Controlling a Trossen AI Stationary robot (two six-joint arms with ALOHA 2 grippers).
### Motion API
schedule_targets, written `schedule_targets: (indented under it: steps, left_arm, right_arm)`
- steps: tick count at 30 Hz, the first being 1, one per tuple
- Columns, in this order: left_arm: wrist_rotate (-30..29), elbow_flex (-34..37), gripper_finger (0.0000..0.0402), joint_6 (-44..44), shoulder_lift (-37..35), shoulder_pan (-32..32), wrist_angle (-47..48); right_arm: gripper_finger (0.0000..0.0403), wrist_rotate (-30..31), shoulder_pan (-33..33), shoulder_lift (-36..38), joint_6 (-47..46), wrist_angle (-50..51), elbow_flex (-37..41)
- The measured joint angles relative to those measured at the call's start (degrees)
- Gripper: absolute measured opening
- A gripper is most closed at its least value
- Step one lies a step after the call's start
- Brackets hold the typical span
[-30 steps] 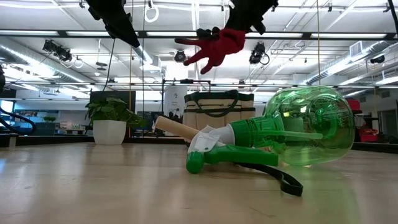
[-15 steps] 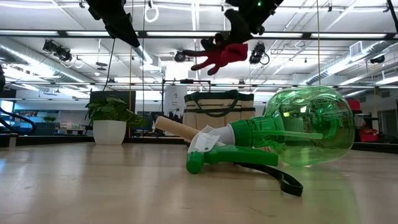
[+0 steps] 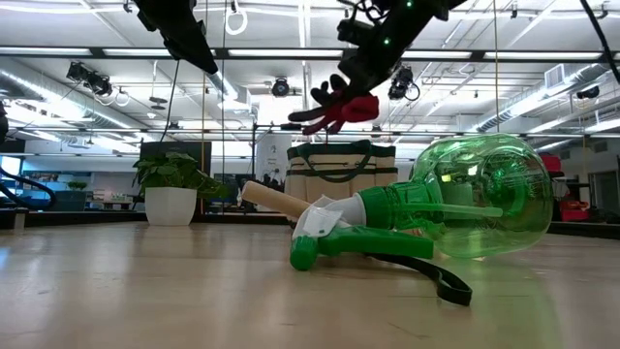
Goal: Pick & Place Garden tools in Gardening bag
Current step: Put the red gloves into the gardening bag
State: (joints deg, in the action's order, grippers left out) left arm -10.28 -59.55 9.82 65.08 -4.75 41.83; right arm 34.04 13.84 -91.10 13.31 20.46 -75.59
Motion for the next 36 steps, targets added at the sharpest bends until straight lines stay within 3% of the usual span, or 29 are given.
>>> schedule_targets:
  steps: [27,36]
  left_arm:
    - [-0.02,0.02,0.0169,-0.02,-0.02,0.0,0.23]
    - [0.0,0.02,0.0169,-0.04,-0.02,0.0,0.38]
  right_arm:
    - [0.001,3.94,2.25,-7.08,4.28,-3.27,0.02]
    - [0.001,4.51,2.35,-7.16,3.47,-6.89,5.21]
